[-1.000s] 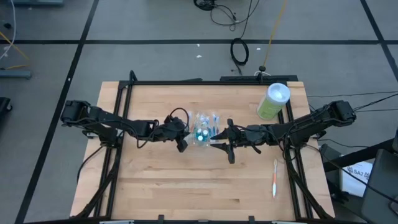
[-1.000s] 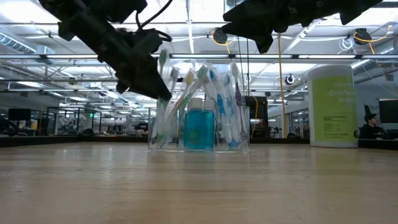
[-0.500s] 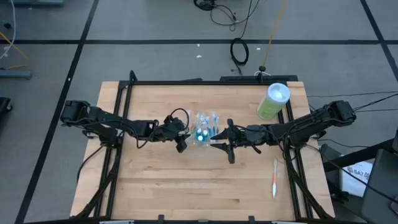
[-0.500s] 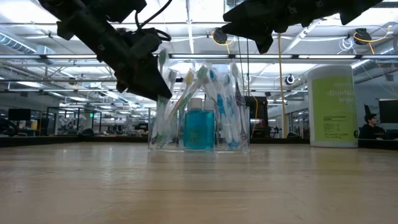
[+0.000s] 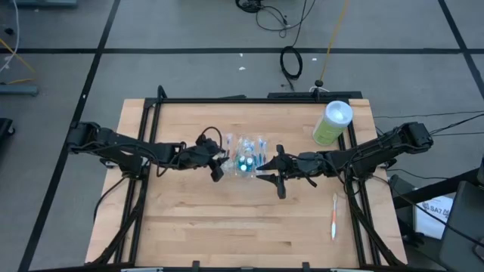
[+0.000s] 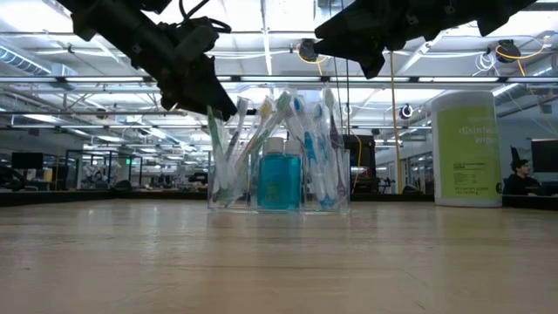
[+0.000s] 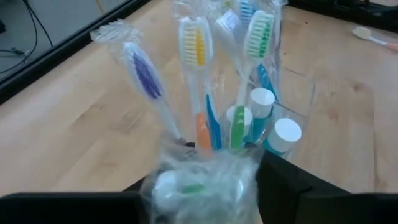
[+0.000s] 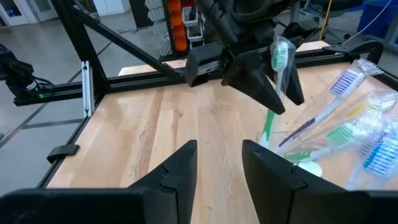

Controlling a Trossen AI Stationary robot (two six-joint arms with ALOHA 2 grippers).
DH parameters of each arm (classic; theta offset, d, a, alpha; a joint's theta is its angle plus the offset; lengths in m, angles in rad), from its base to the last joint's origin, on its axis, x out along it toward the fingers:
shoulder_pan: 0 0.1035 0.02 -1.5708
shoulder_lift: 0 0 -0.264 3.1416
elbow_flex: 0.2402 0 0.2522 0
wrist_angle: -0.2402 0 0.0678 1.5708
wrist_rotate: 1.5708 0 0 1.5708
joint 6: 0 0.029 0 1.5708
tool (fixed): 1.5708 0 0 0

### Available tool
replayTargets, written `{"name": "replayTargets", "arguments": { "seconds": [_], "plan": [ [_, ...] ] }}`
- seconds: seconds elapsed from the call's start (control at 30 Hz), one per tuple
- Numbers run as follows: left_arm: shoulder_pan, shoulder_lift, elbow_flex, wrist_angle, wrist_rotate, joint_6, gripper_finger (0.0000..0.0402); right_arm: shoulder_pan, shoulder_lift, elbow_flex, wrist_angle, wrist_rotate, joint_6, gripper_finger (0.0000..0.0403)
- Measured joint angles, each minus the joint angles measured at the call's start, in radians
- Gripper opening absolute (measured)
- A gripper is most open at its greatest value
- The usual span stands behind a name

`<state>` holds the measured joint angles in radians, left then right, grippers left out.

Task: Pick & Place toothbrushing station
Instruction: Put the green toothbrush into the transparent organizer

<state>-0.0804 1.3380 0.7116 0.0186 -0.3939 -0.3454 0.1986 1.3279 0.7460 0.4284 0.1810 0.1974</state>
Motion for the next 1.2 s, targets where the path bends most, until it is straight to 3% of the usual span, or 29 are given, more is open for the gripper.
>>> {"name": "replayTargets", "arguments": {
  "seconds": [0.37,0.9,1.07,1.2],
  "plan": [
    [0.0,0.0,0.0,0.003,0.019,-0.001,0.0012,0.0,0.0,0.0,0.002,0.0,0.0,0.0118],
    [0.001,0.075,0.001,0.032,0.024,-0.046,0.0022,-0.001,0.0,0.0,0.015,0.0,0.0,0.0118],
    [0.001,0.096,0.002,0.051,0.026,-0.044,0.0007,-0.001,0.0,0.0,0.016,0.0,-0.003,0.0118],
    [0.001,0.096,0.002,0.059,0.027,-0.04,0.0037,0.0,0.0,0.0,0.016,0.0,-0.003,0.0118]
  ]
}}
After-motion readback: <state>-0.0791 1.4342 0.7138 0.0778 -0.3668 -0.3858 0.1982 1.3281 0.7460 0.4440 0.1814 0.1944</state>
